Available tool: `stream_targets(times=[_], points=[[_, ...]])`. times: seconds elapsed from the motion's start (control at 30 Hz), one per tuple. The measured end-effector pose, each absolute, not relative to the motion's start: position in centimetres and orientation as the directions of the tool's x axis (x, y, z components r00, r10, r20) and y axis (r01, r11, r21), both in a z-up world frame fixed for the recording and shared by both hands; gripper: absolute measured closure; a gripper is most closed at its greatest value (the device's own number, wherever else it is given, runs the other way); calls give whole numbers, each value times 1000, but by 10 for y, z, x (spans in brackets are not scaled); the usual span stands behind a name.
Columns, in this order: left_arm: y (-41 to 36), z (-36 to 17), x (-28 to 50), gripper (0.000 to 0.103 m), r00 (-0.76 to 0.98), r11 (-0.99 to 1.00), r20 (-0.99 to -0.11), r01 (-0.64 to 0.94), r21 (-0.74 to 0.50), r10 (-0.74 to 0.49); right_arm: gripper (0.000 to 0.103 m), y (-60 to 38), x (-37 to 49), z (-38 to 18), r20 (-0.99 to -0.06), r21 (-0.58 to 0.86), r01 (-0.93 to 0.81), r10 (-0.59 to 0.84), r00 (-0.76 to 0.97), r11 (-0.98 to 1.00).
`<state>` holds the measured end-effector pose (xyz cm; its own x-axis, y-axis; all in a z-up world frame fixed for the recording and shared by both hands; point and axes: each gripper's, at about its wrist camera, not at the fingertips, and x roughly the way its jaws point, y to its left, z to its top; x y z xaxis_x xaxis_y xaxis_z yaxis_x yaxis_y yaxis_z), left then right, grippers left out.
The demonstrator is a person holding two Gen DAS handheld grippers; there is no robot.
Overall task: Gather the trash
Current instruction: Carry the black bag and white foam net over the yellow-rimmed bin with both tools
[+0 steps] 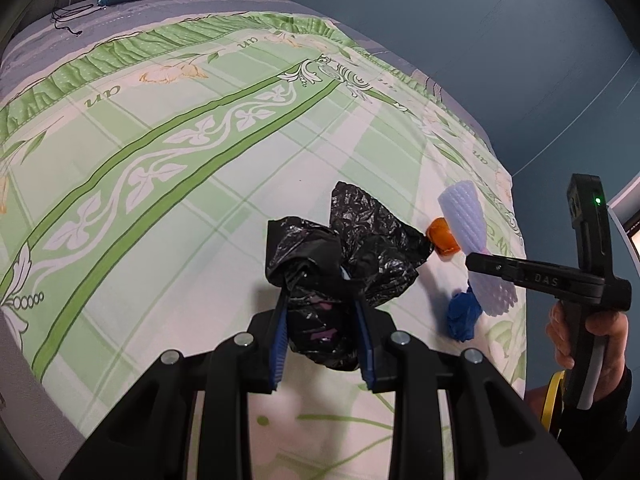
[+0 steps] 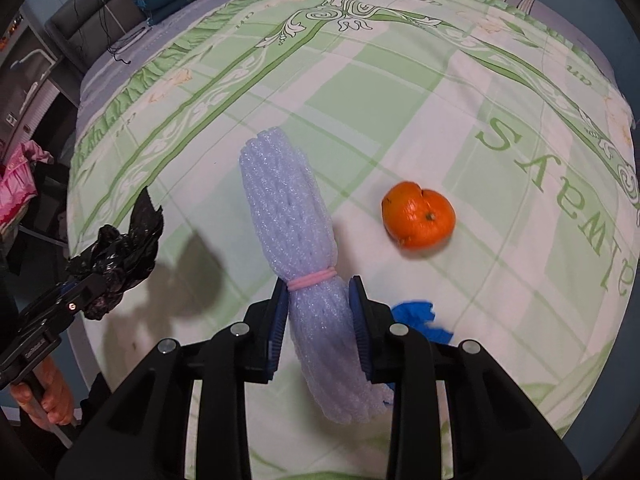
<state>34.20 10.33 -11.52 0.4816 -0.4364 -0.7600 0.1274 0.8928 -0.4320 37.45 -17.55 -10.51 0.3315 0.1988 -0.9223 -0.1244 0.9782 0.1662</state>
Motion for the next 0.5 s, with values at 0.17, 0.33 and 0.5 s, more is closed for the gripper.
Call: stream_targets(times=[0.17,0.33,0.5], points=[[92,-104,317,76,486,900,-762,150,-410,-428,74,-185,343,-92,-912,185,-124,218,348,975],[82,-96,295,76,489,898,-756,174,-405,-436,74,-197,309,-83,-903,211,-110,237,359,971],[66,-94,277,76,476,897,-761,200,-395,-442,74,-208,278,-82,-899,233,-99,253,358,967]])
